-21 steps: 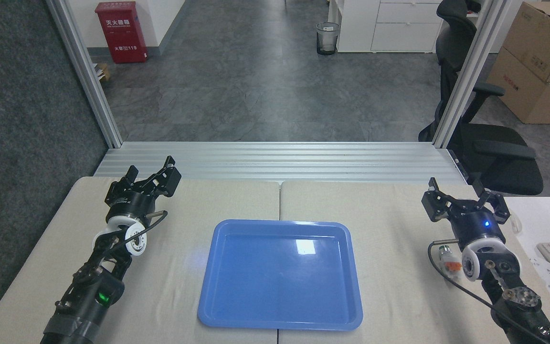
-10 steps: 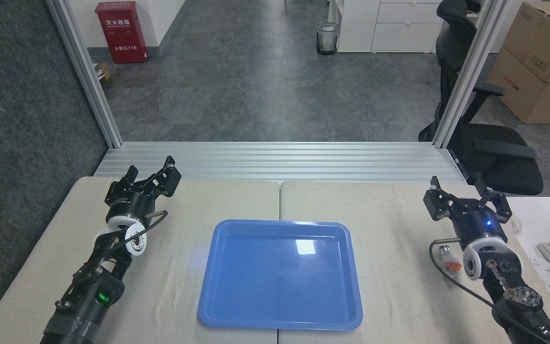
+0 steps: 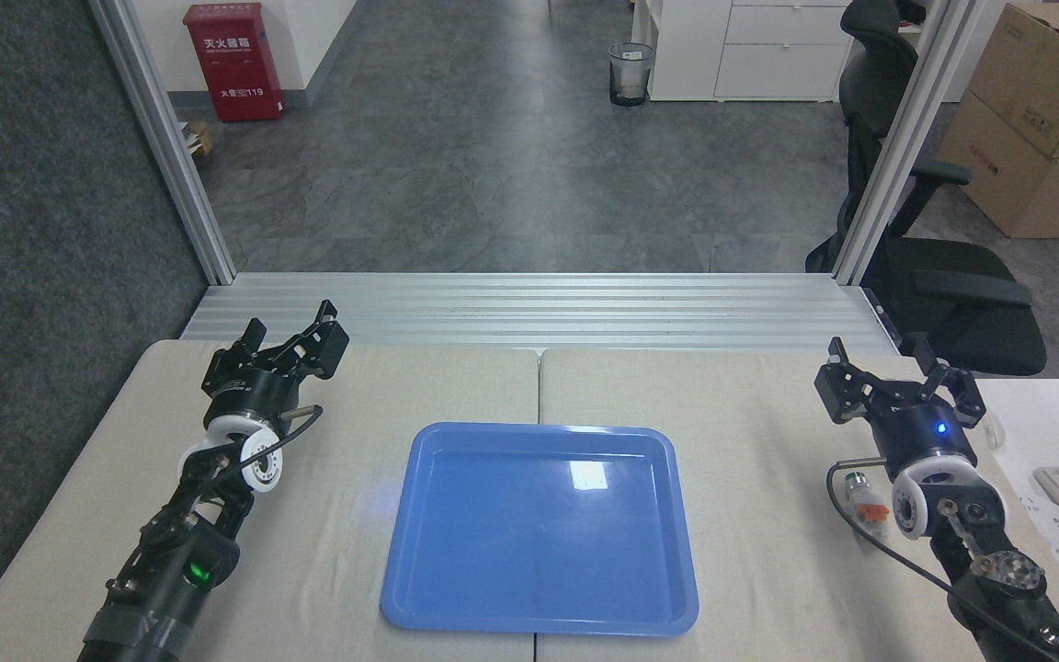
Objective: Pick up switch part and place in tray
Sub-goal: 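Move the right gripper down toward the small orange switch part, then close the right gripper on the orange switch part and lift it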
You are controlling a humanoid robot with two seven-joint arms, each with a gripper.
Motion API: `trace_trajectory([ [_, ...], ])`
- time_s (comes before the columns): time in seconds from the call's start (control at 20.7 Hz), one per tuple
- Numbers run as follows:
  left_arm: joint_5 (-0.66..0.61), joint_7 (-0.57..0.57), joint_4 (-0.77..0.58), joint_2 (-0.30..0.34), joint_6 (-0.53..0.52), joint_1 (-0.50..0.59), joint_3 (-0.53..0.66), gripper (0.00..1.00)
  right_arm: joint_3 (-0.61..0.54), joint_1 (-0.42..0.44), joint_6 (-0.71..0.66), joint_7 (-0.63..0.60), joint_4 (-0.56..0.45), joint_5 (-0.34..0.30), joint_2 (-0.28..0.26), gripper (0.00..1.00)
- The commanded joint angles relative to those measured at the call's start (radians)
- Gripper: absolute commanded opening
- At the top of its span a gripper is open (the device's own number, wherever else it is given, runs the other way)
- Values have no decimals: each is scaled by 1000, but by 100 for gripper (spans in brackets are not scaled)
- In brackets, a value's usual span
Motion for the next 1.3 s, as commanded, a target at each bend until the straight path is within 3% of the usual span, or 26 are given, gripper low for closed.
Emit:
trace_trajectory([
  [0.0, 0, 0, 0, 0, 0, 1, 0, 100, -4, -2, -8, -7, -3, 1, -7, 99],
  [0.24, 0, 0, 0, 0, 0, 1, 0, 100, -6, 12, -14, -21, -6, 1, -11, 99],
  [0.53, 0, 0, 0, 0, 0, 1, 0, 100, -53, 153, -15, -11, -4, -5, -16, 99],
  [0.72, 0, 0, 0, 0, 0, 1, 0, 100, -58, 258, -43, -6, 2, -68, -16, 99],
  [1.16, 0, 0, 0, 0, 0, 1, 0, 100, -53, 247, -67, -6, 176, -136, 2, 98],
  [1.26, 0, 0, 0, 0, 0, 1, 0, 100, -53, 244, -68, -6, 183, -136, 15, 94],
])
